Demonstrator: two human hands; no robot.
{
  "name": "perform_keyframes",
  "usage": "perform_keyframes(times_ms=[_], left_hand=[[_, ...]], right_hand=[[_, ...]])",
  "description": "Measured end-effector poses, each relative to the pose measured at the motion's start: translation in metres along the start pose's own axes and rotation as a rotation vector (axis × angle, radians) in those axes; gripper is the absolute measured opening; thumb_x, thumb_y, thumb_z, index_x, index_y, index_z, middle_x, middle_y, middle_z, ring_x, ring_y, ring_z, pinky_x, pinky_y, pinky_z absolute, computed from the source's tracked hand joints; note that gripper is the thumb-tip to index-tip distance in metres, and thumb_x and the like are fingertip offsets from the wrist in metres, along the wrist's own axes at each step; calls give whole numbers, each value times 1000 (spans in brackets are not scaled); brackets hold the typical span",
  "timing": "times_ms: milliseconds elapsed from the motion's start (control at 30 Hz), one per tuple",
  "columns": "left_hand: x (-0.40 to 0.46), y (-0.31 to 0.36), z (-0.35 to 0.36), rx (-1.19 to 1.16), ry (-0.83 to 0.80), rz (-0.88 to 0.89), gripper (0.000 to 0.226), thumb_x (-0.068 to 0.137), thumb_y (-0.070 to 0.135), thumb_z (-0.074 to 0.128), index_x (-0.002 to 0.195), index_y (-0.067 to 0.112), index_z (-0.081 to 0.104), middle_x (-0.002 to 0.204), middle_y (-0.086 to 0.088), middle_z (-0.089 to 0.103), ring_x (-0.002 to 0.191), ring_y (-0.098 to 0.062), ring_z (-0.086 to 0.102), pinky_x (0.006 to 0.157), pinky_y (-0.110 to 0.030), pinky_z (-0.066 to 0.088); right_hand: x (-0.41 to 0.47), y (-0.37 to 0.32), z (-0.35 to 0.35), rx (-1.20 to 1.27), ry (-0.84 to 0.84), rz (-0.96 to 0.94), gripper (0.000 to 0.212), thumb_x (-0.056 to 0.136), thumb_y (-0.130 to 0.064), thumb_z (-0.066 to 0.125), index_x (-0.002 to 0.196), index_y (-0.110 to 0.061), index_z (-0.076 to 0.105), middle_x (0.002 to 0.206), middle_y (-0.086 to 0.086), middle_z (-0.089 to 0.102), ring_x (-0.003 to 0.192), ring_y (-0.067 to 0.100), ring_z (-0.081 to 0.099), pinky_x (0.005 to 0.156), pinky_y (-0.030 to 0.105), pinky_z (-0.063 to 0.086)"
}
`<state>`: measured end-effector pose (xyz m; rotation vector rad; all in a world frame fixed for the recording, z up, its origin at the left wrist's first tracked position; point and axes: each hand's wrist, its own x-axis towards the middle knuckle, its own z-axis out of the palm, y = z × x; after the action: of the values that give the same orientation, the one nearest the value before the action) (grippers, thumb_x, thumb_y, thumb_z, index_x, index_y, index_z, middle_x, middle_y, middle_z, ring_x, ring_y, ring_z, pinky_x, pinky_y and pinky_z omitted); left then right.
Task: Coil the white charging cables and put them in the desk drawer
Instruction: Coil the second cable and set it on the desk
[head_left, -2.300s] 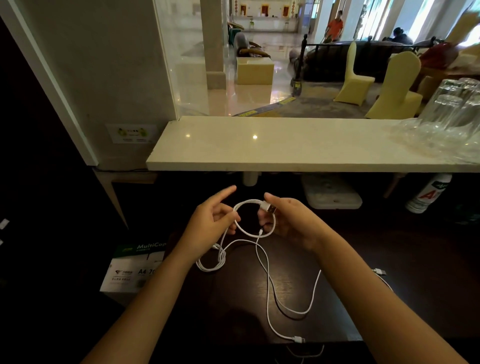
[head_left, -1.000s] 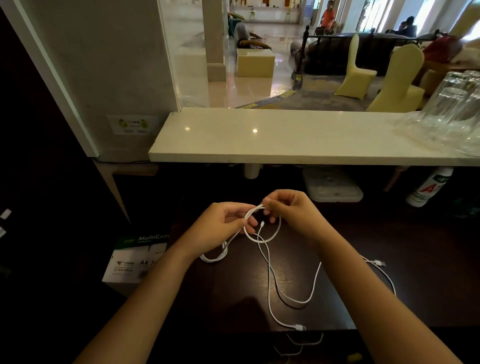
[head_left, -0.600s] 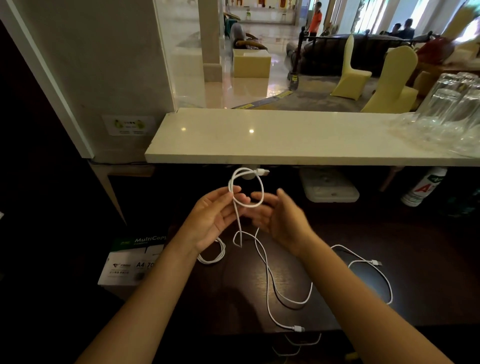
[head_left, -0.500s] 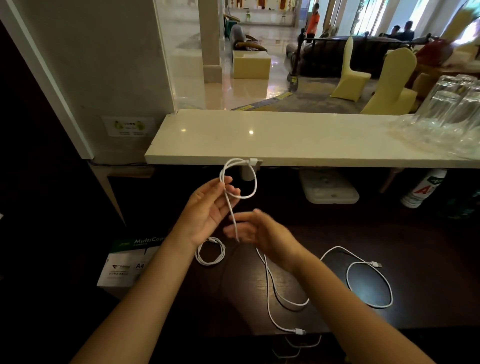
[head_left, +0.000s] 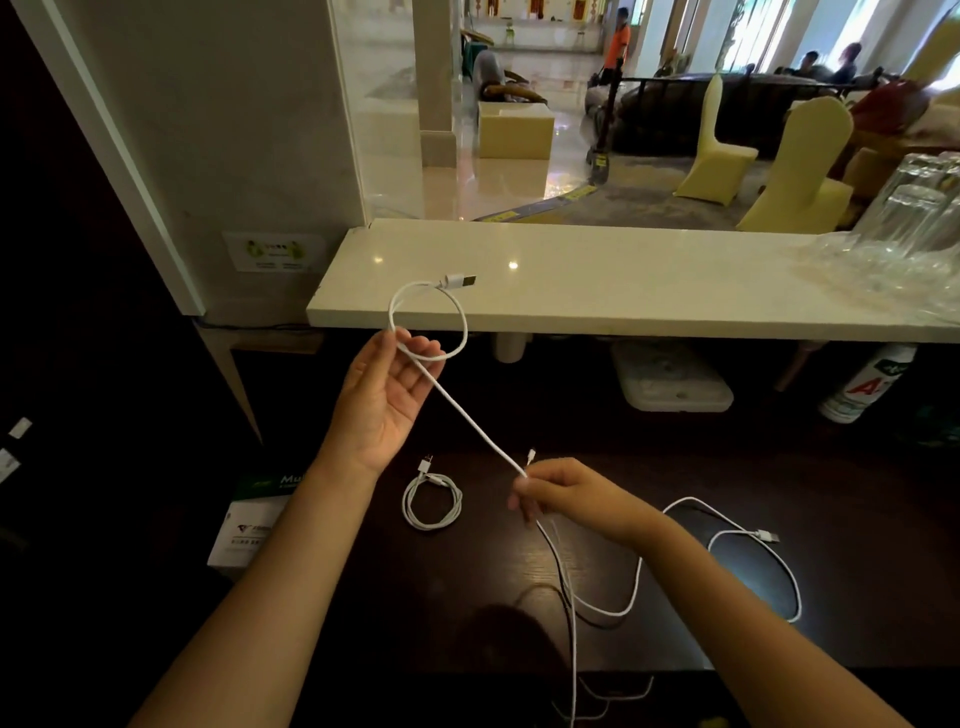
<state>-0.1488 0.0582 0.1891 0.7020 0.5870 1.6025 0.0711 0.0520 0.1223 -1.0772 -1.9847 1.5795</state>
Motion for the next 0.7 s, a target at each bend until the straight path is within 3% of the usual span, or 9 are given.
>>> perform_keyframes(times_ms=[133,233,400,567,633,700], left_hand=[[0,2,0,-18,38,10,30,81,32,49,60,22,68,58,7,66,62,-4,66,65,-20,55],[-2,-4,2,-36,50,-17,46,95,28,38,60,21,66,49,8,57,50,-2,57,59,-18,53],[-10,-12,6,-24,67,-67,41,96,27,37,64,19,62,42,9,46,39,-1,45,50,-14,47],[-16,-18,2,66,83,-74,32,98,27,33,73,16,50,41,9,46,39,-1,44,50,-15,47],[-19,-19,1,130,55,-79,32,98,25,32,74,15,49,42,8,48,41,-3,47,53,-16,48],[-21,-22,0,236,19,-80,30,98,23,32,74,14,48,42,8,46,40,-4,45,55,-17,48]], right_hand=[[-8,3,-9,225,-66,30,24,91,-26,46,85,-13,66,62,-2,49,58,14,47,62,23,41],[-10,5,-12,206,-73,72,20,94,-17,49,84,-11,64,58,-2,48,47,11,42,49,20,37],[-7,-2,-21,177,113,108,17,90,-8,55,76,-8,65,50,-3,45,38,8,36,39,18,27],[-2,-21,-45,58,385,195,24,86,-23,62,68,-8,59,51,0,42,39,8,38,37,16,32],[3,-28,-52,195,388,240,24,90,-24,56,70,-10,59,54,0,39,40,7,36,37,16,30],[9,-38,-56,535,316,292,26,94,-17,42,78,-9,60,52,-3,36,39,5,33,38,16,27]])
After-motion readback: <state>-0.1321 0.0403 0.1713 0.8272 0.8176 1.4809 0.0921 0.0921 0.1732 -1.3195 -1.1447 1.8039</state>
